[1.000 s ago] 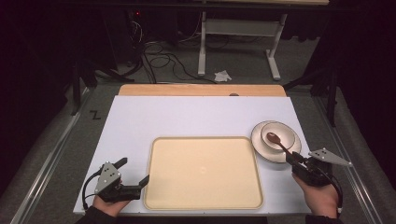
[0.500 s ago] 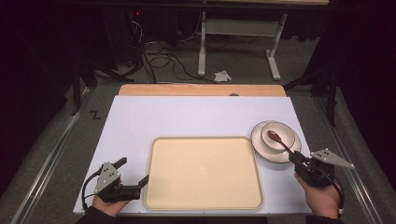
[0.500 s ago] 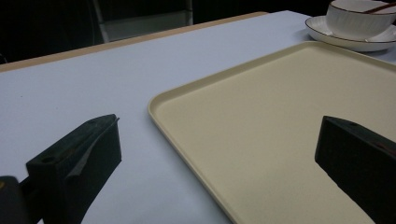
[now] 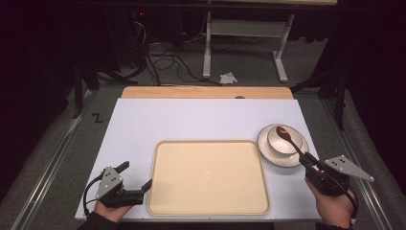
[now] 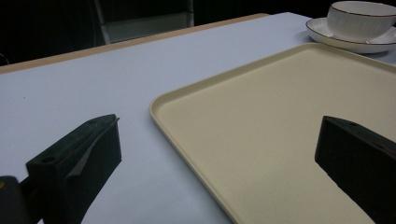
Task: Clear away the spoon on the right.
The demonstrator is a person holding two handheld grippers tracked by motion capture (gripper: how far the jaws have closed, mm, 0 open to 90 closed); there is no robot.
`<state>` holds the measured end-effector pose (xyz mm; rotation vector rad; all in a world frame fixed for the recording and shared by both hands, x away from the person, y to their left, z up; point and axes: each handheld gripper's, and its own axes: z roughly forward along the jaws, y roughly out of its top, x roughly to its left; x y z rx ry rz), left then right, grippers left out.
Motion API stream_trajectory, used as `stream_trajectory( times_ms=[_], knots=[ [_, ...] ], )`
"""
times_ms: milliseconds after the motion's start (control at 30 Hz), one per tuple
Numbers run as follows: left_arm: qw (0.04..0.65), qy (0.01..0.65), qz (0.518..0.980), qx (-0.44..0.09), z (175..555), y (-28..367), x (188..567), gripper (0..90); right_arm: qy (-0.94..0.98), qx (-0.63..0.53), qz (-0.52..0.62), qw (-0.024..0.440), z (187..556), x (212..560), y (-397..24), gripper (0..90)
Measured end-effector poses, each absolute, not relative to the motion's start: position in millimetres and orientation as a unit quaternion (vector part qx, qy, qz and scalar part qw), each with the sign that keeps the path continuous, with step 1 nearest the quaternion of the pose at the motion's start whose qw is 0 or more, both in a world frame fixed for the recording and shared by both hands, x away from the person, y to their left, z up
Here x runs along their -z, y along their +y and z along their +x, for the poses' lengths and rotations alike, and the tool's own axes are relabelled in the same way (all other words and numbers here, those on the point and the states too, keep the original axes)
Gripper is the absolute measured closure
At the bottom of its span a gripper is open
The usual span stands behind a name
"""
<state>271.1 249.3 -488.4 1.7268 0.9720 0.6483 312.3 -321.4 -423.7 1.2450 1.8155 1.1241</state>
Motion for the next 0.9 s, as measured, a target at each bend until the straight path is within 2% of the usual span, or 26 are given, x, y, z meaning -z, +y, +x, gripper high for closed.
stream_trajectory(
  times_ms=[300, 900],
  knots=[
    [0.503, 0.403, 0.716, -0.269, 271.1, 249.2, 488.4, 0.9, 0.701, -0.453, 0.440, 0.332, 302.6, 414.6, -306.3, 77.0],
    [0.504, 0.401, 0.716, -0.270, 270.7, 250.2, 487.5, 0.9, 0.735, -0.473, 0.382, 0.300, 292.9, 420.7, -258.8, 77.0]
  ],
)
